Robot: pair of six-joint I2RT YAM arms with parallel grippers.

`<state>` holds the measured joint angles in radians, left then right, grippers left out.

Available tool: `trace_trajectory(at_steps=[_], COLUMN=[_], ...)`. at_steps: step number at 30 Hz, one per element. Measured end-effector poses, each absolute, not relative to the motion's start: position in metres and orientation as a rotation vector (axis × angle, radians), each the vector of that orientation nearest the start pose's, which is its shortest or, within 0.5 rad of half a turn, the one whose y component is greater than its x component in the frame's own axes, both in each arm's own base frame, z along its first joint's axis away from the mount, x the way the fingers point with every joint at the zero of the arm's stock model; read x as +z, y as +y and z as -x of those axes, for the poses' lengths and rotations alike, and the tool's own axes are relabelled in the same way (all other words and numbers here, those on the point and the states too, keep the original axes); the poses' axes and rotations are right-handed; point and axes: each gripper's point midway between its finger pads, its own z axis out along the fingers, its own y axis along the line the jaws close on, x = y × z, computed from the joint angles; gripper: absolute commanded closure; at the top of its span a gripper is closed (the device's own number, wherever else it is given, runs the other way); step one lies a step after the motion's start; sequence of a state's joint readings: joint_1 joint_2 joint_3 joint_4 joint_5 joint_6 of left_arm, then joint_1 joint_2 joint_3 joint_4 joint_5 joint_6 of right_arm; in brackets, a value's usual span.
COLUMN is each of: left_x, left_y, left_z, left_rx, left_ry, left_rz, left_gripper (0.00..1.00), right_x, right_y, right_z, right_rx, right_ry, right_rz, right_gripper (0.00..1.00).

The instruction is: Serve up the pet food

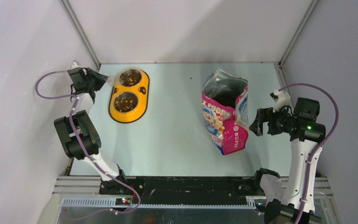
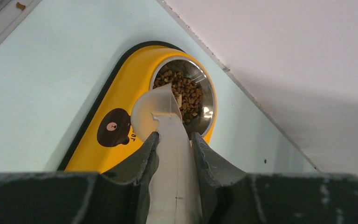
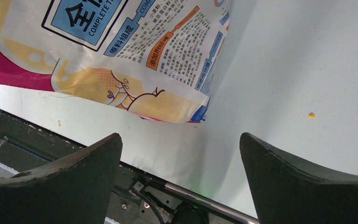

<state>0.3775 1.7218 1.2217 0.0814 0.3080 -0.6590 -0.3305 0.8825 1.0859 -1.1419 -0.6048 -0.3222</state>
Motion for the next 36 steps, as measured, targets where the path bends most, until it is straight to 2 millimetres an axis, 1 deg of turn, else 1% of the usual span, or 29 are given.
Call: trace_trajectory(at_steps=[5,11,15,19,23,28,31,34,36], left_x=[0.18,0.183,0.184,0.194,0.219,0.265,0.297,0.327,0.343], left_y=[0.113,0.108,0.1,0.088,0.075,0.054,0.037,0.021,0.012], left_z=[-0.495,-0.497,-0.498,-0.495,-0.488,-0.466,-0.444,-0.413,-0.391], left_rx=[-0.455,-0.428,-0.406,-0.386,-0.356,-0.311,-0.293,-0.279,-0.276], left_ry=[1.858,1.872,1.892,1.903,1.887,1.847,1.813,1.776,1.757], left_rz=[0.799,0.743,0.688,0.613,0.517,0.389,0.3,0.214,0.161], left_gripper=[1.0,1.0,1.0,1.0,1.0,1.0,1.0,1.0,1.0], right_x=[0.22,0.22,0.221,0.222,0.223,0.226,0.228,0.23,0.231], right_y=[0.025,0.025,0.025,0.026,0.026,0.029,0.029,0.03,0.03], right_z=[-0.201,-0.201,-0.2,-0.2,-0.2,-0.2,-0.201,-0.202,-0.203], right_rx=[0.443,0.442,0.44,0.438,0.439,0.453,0.457,0.456,0.452], right_ry=[2.326,2.325,2.322,2.317,2.309,2.296,2.284,2.274,2.265], right_rz=[0.226,0.227,0.229,0.23,0.233,0.233,0.228,0.224,0.223], right_gripper=[0.0,0.0,0.01,0.0,0.0,0.0,0.0,0.01,0.0])
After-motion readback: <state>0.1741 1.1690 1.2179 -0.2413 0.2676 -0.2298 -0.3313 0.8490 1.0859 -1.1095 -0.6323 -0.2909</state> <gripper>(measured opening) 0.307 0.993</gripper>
